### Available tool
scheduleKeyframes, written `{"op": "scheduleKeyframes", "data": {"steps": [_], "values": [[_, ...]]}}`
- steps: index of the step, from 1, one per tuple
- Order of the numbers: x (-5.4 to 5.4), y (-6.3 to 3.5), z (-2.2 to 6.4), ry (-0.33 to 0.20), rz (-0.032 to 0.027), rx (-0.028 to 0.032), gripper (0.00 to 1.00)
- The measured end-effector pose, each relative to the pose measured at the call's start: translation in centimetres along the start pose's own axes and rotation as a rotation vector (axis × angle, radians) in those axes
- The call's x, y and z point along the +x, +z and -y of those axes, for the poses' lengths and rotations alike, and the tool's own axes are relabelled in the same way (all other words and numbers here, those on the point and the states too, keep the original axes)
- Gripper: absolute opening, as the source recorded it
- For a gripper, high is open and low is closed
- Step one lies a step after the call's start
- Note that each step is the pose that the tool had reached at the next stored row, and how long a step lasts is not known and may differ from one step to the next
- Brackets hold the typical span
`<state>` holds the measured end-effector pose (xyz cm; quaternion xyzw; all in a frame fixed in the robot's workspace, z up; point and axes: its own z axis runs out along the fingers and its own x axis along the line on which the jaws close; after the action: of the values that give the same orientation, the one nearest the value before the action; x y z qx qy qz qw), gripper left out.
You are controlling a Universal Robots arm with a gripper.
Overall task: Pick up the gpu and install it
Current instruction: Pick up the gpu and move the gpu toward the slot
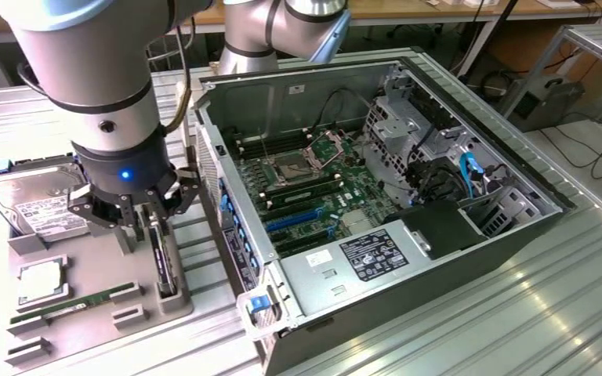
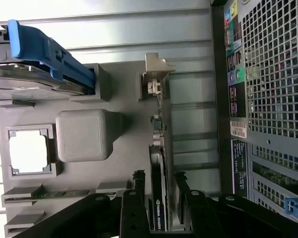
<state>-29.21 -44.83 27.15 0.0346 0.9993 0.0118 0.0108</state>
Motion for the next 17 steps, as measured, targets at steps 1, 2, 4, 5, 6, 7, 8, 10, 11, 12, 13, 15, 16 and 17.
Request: {"op": "scheduleKeyframes", "data": {"steps": [1, 2, 4, 5, 6, 7, 8, 10, 11, 12, 13, 15, 16, 17], "values": [[0.0, 0.23, 0.01, -0.001, 0.0000, 0.0000, 0.36], [0.0, 0.40, 0.01, -0.002, -0.0001, 0.0000, 0.36], [0.0, 0.77, 0.02, -0.004, 0.0000, -0.0001, 0.36], [0.0, 0.97, 0.02, -0.005, 0.0000, -0.0001, 0.36], [0.0, 1.14, 0.02, -0.005, -0.0001, 0.0000, 0.36], [0.0, 1.33, 0.01, -0.005, -0.0001, -0.0001, 0.36], [0.0, 1.50, 0.00, -0.005, -0.0001, -0.0003, 0.36], [0.0, 1.99, -0.04, -0.006, -0.0003, -0.0022, 0.36], [0.1, 2.11, -0.05, -0.006, -0.0004, -0.0037, 0.36], [0.1, 2.24, -0.07, -0.005, -0.0006, -0.0068, 0.36], [0.1, 2.28, -0.07, -0.005, -0.0008, -0.0078, 0.36], [0.1, 2.31, -0.07, -0.006, -0.0014, -0.0079, 0.36], [0.1, 2.34, -0.07, -0.006, -0.0017, -0.0081, 0.36], [0.1, 2.36, -0.09, -0.006, -0.0017, -0.0081, 0.36]]}}
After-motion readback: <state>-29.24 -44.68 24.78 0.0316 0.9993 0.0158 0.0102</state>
